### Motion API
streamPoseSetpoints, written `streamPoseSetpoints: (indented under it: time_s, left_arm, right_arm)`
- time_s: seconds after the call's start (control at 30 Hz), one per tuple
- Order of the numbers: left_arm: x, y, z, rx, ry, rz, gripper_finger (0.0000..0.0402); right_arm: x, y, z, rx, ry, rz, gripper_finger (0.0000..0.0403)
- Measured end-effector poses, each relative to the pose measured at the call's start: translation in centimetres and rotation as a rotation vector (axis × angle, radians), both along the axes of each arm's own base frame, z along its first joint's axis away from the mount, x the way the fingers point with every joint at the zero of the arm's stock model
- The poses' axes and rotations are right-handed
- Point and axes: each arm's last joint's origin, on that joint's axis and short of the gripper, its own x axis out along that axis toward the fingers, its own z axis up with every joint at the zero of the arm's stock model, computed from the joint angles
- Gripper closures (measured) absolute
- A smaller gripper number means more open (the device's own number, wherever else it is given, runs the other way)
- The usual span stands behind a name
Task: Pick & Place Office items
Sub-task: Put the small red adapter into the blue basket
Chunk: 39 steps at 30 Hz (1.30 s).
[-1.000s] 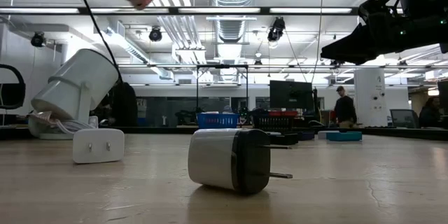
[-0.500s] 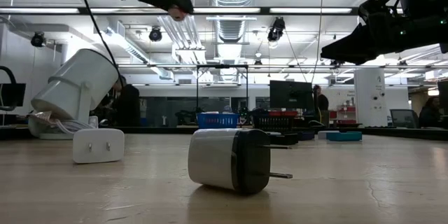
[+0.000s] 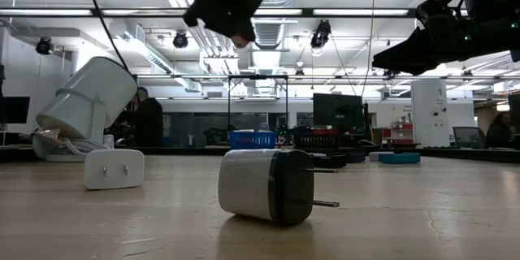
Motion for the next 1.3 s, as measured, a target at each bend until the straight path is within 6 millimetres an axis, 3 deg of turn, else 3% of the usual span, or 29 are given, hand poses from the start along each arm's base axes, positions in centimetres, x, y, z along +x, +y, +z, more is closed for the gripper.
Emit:
streamPoseSetpoints:
  time_s: [0.3, 0.53, 0.87, 1.3]
  left_arm:
    - [-0.6, 5.9, -2.6, -0.061, -0.1, -0.099, 0.0252]
    - [-2.1, 9.2, -5.1, -0.141, -0.175, -0.132, 0.0252]
    - [-1.6, 12.0, -8.2, -0.239, -0.173, -0.13, 0.0252]
    - [-0.6, 14.1, -11.7, -0.279, -0.09, -0.093, 0.0252]
  right_arm:
    - [0.0, 0.0, 0.0, 0.0, 0.0, 0.0, 0.0147]
    - [0.0, 0.0, 0.0, 0.0, 0.0, 0.0, 0.0147]
    - [0.0, 0.0, 0.0, 0.0, 0.0, 0.0, 0.0147]
    - [0.0, 0.0, 0.0, 0.0, 0.0, 0.0, 0.0147]
